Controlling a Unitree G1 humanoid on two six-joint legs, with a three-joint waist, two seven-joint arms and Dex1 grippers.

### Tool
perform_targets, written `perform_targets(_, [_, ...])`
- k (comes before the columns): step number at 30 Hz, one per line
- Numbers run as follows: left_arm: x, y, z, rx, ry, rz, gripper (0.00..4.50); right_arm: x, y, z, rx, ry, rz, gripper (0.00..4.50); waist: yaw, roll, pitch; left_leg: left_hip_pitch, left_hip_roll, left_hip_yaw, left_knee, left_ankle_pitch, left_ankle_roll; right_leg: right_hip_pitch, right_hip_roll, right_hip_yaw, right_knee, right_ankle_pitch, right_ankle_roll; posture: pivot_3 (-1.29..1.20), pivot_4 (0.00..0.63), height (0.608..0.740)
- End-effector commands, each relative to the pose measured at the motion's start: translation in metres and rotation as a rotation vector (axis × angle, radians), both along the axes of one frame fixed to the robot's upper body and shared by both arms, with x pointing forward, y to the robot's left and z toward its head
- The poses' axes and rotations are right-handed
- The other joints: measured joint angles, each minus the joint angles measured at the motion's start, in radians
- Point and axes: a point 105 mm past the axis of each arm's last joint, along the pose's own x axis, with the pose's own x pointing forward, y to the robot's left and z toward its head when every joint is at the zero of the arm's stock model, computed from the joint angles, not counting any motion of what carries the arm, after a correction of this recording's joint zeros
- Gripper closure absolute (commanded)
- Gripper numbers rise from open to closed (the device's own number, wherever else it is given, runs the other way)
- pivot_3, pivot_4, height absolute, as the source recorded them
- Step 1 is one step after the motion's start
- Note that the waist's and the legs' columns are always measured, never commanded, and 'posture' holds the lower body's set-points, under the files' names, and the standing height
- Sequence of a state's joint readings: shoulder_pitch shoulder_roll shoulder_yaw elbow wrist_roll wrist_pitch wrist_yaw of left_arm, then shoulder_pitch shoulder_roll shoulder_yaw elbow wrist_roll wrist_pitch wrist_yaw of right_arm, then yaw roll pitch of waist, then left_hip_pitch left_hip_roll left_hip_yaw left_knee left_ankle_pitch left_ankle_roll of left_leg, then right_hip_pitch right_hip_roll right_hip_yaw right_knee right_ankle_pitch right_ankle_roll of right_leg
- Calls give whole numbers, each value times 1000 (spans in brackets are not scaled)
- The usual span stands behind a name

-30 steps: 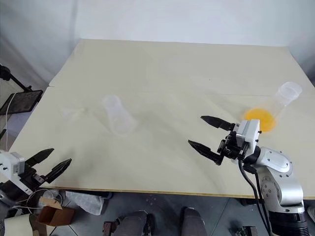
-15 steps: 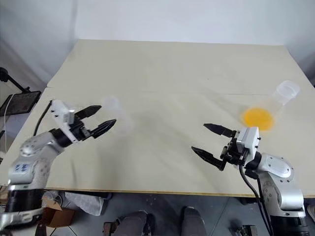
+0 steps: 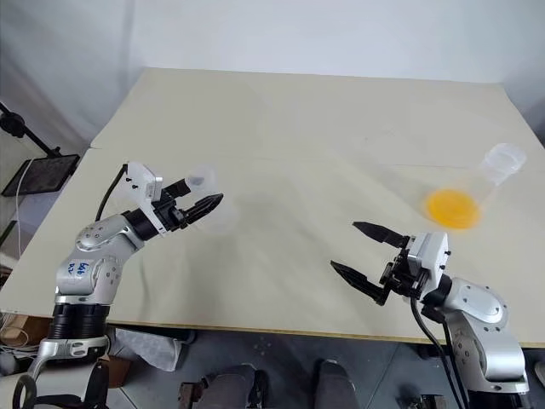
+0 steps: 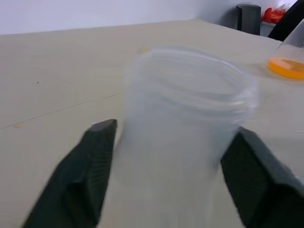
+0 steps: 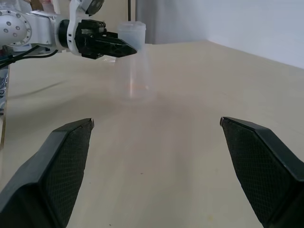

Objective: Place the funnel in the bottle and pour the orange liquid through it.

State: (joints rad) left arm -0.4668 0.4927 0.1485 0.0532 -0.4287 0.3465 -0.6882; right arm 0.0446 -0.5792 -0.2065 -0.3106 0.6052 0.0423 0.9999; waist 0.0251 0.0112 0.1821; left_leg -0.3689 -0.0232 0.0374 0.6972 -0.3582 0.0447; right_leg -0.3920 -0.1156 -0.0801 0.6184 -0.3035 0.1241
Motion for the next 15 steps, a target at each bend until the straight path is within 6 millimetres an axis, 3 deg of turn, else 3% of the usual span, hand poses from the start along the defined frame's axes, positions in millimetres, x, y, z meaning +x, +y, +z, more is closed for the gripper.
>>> perform_targets(1, [1, -4, 15, 3, -49, -31, 1948, -6, 1, 10, 4, -55, -14, 0, 1, 0, 0, 0, 0, 0, 0, 0, 0, 0, 0, 0, 0, 0, 0, 0, 150, 740])
perform_targets(8, [2, -25, 21, 3, -41, -124, 1949, -11, -5, 7, -1, -35, -68, 0, 1, 0, 0, 0, 0, 0, 0, 0, 0, 0, 1, 0, 0, 0, 0, 0, 150, 740])
perform_targets(15, [6, -103, 30, 95, -81, -410, 1949, -29, -29, -1, -20, 13, -217, 0, 18, -1, 0, -1, -2, 1, 1, 0, 0, 0, 2, -2, -1, 1, 2, 0, 150, 740])
